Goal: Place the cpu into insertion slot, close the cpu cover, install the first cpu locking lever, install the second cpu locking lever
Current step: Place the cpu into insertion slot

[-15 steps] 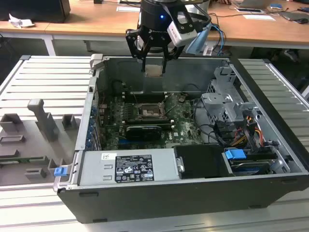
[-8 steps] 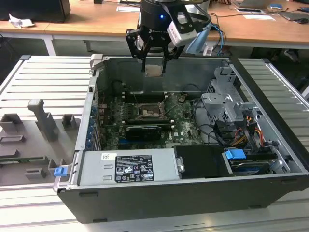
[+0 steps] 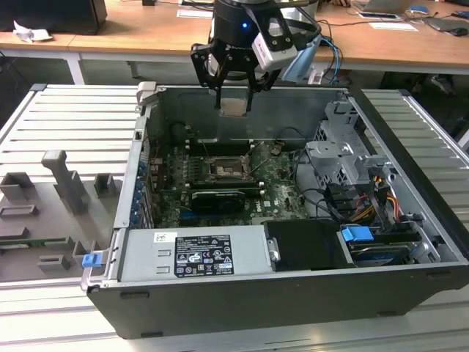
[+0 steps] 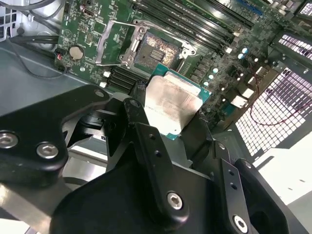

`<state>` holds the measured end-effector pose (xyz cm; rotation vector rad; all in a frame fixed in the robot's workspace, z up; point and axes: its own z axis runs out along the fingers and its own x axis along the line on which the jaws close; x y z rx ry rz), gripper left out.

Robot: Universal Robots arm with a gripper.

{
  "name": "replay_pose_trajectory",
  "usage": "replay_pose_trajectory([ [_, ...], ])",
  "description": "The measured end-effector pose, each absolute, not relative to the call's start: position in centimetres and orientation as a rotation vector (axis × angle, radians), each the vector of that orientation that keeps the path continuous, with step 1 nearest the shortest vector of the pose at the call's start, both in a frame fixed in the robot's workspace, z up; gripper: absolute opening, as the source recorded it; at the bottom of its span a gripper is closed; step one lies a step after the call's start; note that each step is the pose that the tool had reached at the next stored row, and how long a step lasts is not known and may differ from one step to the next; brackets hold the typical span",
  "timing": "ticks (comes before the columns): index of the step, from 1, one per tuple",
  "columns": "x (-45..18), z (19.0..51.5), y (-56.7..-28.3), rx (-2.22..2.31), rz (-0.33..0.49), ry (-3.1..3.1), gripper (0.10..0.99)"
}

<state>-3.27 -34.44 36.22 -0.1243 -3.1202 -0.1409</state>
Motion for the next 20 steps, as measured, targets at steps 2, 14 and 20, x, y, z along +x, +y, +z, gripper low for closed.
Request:
replay_pose_trajectory([
  [2, -3.28, 36.21, -34.44, -0.177, -0.141, -3.119, 0.541],
  [14, -3.28, 36.01, -34.44, -0.368, -0.143, -3.108, 0.541],
  [20, -3.28, 35.73, -34.45, -0.371, -0.142, -3.108, 0.541],
])
